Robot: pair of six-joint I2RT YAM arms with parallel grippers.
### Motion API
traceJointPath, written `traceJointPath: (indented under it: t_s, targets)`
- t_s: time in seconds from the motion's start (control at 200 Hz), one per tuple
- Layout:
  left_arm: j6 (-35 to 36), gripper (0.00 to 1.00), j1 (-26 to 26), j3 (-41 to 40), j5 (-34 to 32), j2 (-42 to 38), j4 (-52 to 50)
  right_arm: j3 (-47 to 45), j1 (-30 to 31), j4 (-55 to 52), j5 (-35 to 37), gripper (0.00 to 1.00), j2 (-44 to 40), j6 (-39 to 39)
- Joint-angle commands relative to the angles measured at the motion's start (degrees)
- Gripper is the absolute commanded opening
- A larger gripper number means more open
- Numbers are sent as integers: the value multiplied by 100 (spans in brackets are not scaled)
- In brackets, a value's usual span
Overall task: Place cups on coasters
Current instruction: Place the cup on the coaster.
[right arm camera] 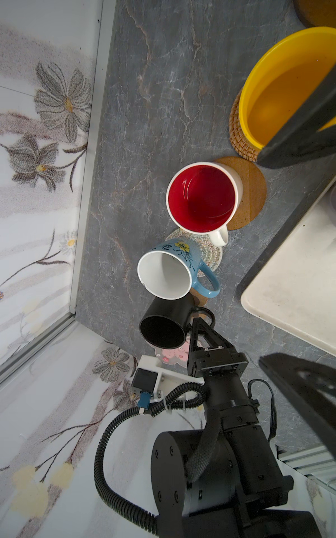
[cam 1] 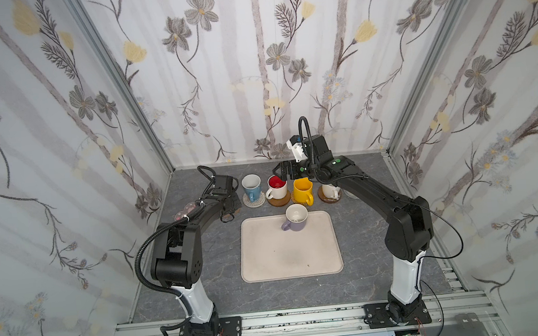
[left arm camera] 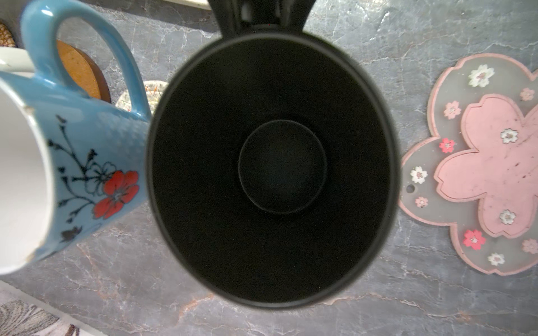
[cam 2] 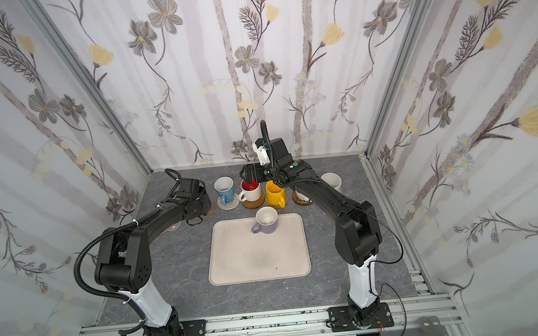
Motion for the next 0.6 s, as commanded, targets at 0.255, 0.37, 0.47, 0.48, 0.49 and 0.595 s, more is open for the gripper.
traceJointPath:
  t_s: [0.255, 0.37, 0.47, 0.48, 0.49, 0.595]
  targets:
    - [-43, 56, 12, -49, -180, -98, 401, 4, 3, 59, -6, 100, -23, -44]
    - [2, 62, 10, -14, -221, -201, 397, -4, -1, 32, 11, 100, -73, -53]
    - [102, 67, 14, 21, -203, -387, 386, -2, 4, 6, 21, 100, -153, -52]
    - [112, 68, 13, 24, -199, -413, 389, -2, -1, 5, 31, 100, -161, -52]
    - [121, 68, 13, 33, -196, -440, 385, -4, -2, -1, 38, 100, -159, -50]
    - [242, 73, 13, 65, -146, -726, 364, -32, 7, -30, 78, 100, -281, -62]
